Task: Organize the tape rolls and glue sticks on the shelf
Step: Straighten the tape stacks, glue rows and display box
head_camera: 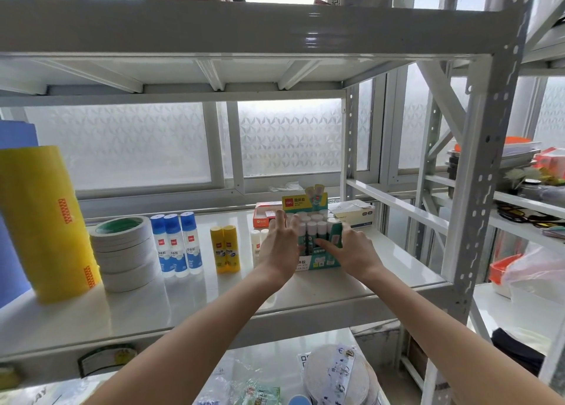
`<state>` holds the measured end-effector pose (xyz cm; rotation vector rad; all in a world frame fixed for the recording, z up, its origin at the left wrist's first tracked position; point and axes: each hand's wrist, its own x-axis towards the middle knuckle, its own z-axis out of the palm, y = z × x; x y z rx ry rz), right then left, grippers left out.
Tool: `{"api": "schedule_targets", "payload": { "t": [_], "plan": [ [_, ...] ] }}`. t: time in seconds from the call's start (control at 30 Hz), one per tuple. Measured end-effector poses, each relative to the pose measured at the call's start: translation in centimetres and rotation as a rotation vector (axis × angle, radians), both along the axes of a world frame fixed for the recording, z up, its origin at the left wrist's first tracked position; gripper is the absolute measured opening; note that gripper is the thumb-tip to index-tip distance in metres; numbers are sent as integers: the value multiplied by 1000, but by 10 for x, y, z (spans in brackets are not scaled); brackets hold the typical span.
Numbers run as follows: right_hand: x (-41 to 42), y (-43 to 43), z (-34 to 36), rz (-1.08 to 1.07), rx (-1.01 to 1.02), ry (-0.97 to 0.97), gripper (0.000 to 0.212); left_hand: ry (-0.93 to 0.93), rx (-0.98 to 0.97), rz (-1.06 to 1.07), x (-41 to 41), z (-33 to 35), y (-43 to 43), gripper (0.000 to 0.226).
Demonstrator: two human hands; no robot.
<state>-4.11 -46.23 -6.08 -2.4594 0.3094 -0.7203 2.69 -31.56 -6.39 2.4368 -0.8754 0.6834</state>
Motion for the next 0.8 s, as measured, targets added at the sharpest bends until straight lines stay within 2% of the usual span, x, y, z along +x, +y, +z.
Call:
{"api": "schedule_targets", "payload": {
  "t": [0.47, 0.8],
  "plan": [
    [1, -2, -1, 18, 19, 4, 46, -26, 85, 12, -2, 3, 9, 71],
    [-10, -6, 6, 23, -60, 230, 44, -71, 153, -53, -17, 23, 23, 70]
  ]
}}
